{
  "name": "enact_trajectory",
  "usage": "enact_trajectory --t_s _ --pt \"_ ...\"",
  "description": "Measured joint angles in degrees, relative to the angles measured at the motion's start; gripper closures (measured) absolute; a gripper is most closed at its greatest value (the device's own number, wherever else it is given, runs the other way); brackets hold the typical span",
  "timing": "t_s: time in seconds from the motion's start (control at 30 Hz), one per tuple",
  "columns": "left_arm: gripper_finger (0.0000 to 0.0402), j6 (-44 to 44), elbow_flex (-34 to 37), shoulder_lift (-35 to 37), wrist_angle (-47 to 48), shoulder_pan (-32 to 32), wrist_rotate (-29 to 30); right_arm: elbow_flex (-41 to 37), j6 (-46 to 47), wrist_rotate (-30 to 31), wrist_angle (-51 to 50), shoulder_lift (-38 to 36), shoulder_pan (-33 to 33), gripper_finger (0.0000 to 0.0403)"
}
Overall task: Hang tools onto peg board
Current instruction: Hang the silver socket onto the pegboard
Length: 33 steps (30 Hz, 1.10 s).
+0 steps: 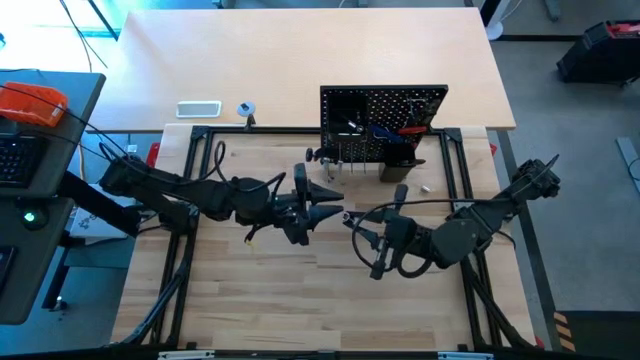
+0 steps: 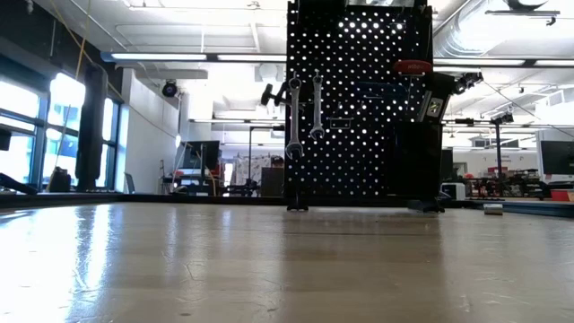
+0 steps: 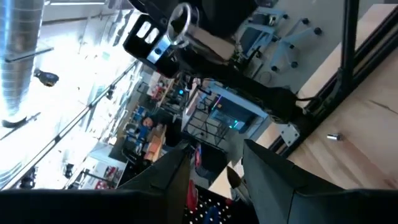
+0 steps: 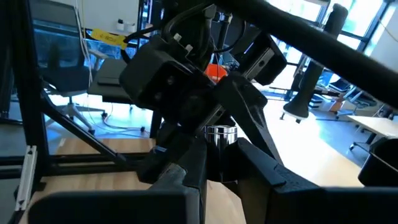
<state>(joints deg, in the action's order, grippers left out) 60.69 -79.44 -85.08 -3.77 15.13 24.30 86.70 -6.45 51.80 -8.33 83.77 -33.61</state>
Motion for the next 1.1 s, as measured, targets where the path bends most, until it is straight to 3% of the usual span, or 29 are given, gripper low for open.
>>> enact_trajectory --t_s 0.1,0.33,0.47,0.77,0.97,1.1 --pt "0.0264 0.02 0.00 0.00 -0.53 -0.54 2.10 -0.04 -0.07 -1.02 -0.08 -0.47 0.53 0.0354" --pt "0.0264 4.96 0.00 0.03 -1.82 -1.66 13.55 -0.04 -1.52 -1.09 0.42 -0.81 0.98 0.0354" --pt "0.0264 7.56 0.00 0.02 -2.10 -0.83 13.19 -0.04 -1.54 -1.42 0.60 -0.85 1.12 0.0354" --pt "0.0240 10.51 0.00 0.02 -7.48 1.04 5.97 -0.04 -1.25 -2.83 0.61 -0.85 1.17 0.0354" --pt "0.0201 14.07 0.00 0.02 -8.19 1.83 7.05 -0.04 0.53 -2.85 1.61 -0.85 3.01 0.0354" --pt "0.0184 17.35 0.00 0.02 -8.21 2.74 9.33 -0.07 0.60 -6.17 4.10 -0.85 4.81 0.0353"
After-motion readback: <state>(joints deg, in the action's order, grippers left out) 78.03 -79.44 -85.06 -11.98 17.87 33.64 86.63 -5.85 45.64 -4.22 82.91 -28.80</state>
